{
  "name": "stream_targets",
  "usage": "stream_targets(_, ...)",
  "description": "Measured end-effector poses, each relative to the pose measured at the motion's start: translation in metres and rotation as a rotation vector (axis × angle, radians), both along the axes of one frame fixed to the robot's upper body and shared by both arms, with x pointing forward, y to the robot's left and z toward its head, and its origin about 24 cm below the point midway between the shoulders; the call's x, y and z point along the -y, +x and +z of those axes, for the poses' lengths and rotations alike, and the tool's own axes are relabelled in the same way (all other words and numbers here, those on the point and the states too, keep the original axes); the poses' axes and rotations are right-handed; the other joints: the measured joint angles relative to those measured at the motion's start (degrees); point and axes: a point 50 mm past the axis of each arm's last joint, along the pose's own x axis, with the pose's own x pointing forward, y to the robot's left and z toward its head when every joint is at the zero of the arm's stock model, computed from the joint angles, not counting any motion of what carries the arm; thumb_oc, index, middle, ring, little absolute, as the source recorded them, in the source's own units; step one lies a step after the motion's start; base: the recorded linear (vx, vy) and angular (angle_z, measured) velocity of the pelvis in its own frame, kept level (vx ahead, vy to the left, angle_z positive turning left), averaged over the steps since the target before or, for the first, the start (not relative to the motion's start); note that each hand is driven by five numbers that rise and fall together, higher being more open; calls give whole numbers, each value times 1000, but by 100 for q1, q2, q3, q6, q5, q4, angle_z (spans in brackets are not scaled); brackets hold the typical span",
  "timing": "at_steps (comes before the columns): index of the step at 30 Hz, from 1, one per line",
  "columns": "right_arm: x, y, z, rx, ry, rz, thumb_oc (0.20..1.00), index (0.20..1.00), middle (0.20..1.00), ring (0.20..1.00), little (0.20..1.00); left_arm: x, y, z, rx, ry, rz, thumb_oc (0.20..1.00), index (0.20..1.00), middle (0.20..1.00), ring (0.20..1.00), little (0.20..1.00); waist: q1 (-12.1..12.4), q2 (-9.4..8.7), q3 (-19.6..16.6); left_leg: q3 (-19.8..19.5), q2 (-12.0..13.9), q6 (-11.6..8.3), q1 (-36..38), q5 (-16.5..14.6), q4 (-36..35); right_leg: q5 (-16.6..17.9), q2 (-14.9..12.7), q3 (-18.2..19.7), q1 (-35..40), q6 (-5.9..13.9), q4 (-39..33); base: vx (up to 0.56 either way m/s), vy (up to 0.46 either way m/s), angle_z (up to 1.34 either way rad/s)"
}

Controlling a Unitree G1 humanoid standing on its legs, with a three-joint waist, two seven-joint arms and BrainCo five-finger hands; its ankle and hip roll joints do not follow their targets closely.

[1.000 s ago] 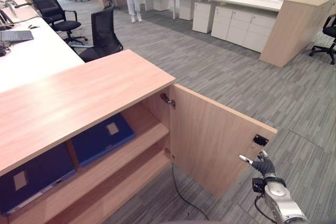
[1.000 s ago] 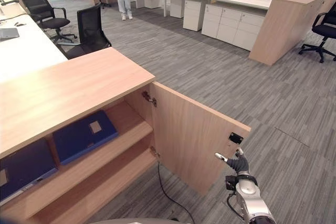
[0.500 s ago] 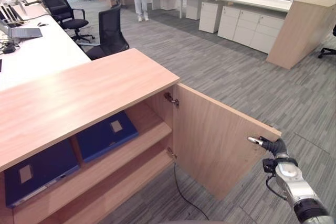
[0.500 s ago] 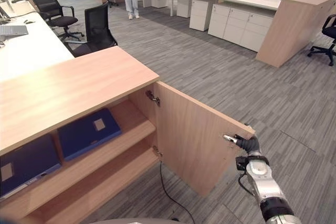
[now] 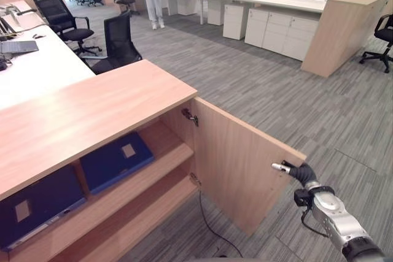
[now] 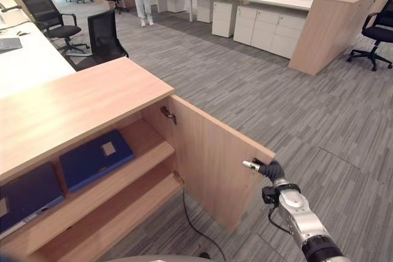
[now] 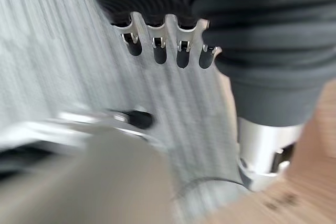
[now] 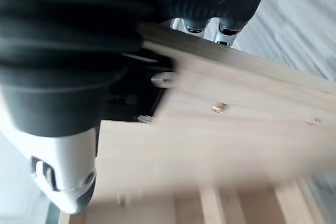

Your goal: Put the empty folder in the office cabinet

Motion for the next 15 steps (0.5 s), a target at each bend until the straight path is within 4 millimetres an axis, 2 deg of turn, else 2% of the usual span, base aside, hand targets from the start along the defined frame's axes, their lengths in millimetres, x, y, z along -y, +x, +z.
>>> stream_targets(1,-9,-1,0,-4,13,50,1000,1000,1000,1000,1000,1,3,0,12,-6,0,1000,1000,1000,1000,1000,4,-10,-12,-34,0,1,-36,-1,0,-7,8,-8,-48,23,2,-10,35,-38)
stream_targets(2,-27,-5,-2,-9,11,161,1000,1000,1000,1000,1000,4,10,1,44,-22,3,1000,1000,1000,1000,1000,21,14,-3,-130,48,5,-142,-1,-1,-4,28,-97,-169,39,87,-18,34,-4)
stream_targets(3,-42,-9,-4,-19,21,236,1000,1000,1000,1000,1000,6,15,1,62,-32,-20,1000,1000,1000,1000,1000,27,-43,-18,-190,33,-16,-198,13,0,-35,16,-187,-280,40,189,-18,34,15)
stream_targets(6,-71,-17,-11,-51,96,317,1000,1000,1000,1000,1000,14,29,2,98,-67,-32,1000,1000,1000,1000,1000,63,-128,-72,-213,45,-23,-283,16,3,-82,21,-300,-273,111,-6,-19,29,21)
stream_targets(7,-84,-16,-12,-65,164,307,1000,1000,1000,1000,1000,15,29,1,92,-75,-27,1000,1000,1000,1000,1000,99,-105,-26,-225,62,-16,-311,11,2,-96,37,-303,-301,149,-6,-19,22,-23)
stream_targets(8,-93,-15,-13,-90,206,311,1000,1000,1000,1000,1000,24,29,0,92,-98,-23,1000,1000,1000,1000,1000,204,154,4,-314,259,-12,-392,17,1,-185,183,-357,-398,257,156,-13,22,-30)
stream_targets(9,-99,-15,-15,-119,243,324,1000,1000,1000,1000,1000,30,30,-1,102,-113,-28,1000,1000,1000,1000,1000,294,314,-12,-338,405,35,-480,111,10,-315,319,-370,-629,59,822,-8,13,15)
stream_targets(10,-107,-16,-16,-152,296,344,1000,1000,1000,1000,1000,28,34,1,115,-107,-53,1000,1000,1000,1000,1000,319,226,-27,-412,369,13,-586,96,22,-805,181,-292,-704,63,1632,-16,20,59)
stream_targets(11,-114,-16,-17,-172,331,367,1000,1000,1000,1000,1000,24,41,2,136,-101,-55,1000,1000,1000,1000,1000,357,-89,-83,-416,224,-160,-653,49,102,-857,-16,-371,-656,-189,1344,-17,22,85)
stream_targets(12,-120,-18,-18,-193,343,404,1000,1000,1000,1000,1000,22,47,4,151,-97,-51,1000,1000,1000,1000,1000,450,-166,-41,-334,111,-162,-755,46,364,-847,-89,-375,-598,-146,1164,-17,22,51)
stream_targets(13,-132,-28,-21,-246,385,469,1000,1000,1000,1000,1000,21,48,4,152,-97,-49,1000,1000,1000,1000,1000,557,-213,-2,-240,-19,-103,-646,7,440,-790,-101,-312,-426,-54,822,-6,18,19)
stream_targets(14,-139,-31,-21,-260,426,481,1000,1000,1000,1000,1000,21,45,3,142,-99,-43,1000,1000,1000,1000,1000,595,-113,10,-236,-64,-103,-401,7,288,-667,-31,-324,-288,60,571,-1,14,5)
stream_targets(15,-147,-36,-21,-282,450,521,1000,1000,1000,1000,1000,22,41,2,130,-104,-40,1000,1000,1000,1000,1000,593,14,23,-247,-57,-96,-176,3,162,-443,88,-360,-206,42,412,2,18,16)
